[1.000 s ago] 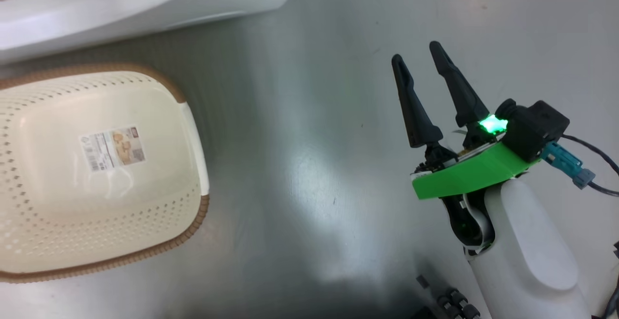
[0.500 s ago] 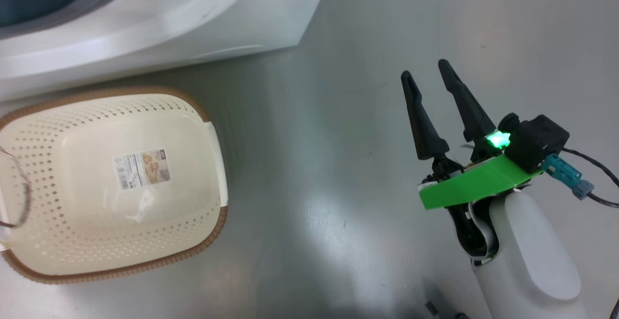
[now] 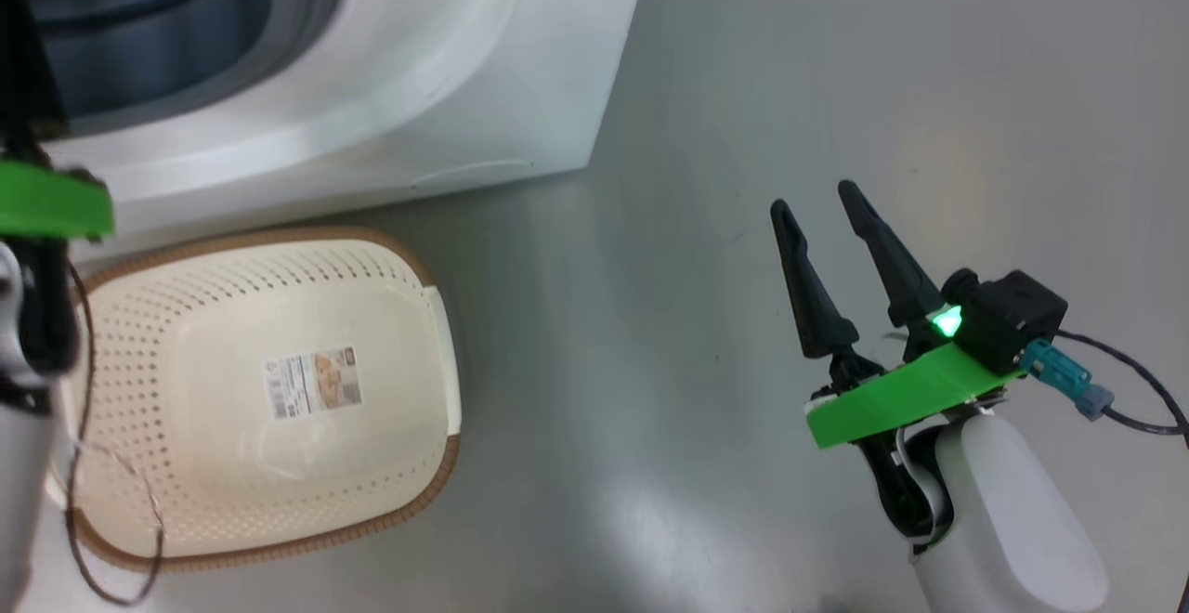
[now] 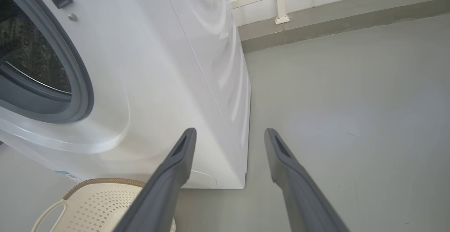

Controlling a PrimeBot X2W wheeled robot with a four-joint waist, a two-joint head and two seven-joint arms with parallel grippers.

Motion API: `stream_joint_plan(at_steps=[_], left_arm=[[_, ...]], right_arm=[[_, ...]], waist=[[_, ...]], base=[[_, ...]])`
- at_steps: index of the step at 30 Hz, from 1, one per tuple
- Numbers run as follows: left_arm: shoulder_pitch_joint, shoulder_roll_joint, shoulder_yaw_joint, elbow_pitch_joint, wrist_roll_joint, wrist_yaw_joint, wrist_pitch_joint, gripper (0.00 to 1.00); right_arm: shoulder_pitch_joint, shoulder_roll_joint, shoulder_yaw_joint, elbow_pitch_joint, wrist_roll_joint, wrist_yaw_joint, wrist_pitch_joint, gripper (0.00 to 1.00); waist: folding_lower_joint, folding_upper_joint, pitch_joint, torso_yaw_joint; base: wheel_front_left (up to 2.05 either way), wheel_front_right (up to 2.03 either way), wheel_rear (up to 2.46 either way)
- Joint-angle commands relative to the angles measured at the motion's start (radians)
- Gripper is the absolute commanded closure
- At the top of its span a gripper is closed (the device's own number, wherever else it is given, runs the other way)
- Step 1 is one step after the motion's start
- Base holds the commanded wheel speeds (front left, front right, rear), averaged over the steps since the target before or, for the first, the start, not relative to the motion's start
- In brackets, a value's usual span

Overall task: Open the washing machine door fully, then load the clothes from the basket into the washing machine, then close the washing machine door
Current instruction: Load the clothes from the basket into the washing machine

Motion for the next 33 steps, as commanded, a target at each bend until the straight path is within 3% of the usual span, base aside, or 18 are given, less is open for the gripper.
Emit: stream_joint_plan(at_steps=[1, 12, 33], left_arm=[[0.033, 0.049, 0.045, -0.039, 0.004, 0.013, -0.008, 0.0], [0.316, -0.029, 0.156, -0.19, 0.073, 0.051, -0.009, 0.0], [0.697, -0.219, 0.284, -0.316, 0.321, 0.034, -0.01, 0.0]], right_arm=[[0.033, 0.011, 0.014, -0.017, -0.017, 0.006, -0.005, 0.0], [0.08, 0.011, 0.01, 0.006, -0.041, 0.006, -0.005, 0.0], [0.184, 0.011, 0.008, 0.027, -0.062, 0.006, -0.005, 0.0]], waist=[[0.0001, 0.0, -0.049, 0.006], [0.0001, 0.0, -0.184, 0.016], [0.0001, 0.0, -0.389, 0.011]], base=[[0.0, 0.0, 0.0], [0.0, 0.0, 0.0], [0.0, 0.0, 0.0]])
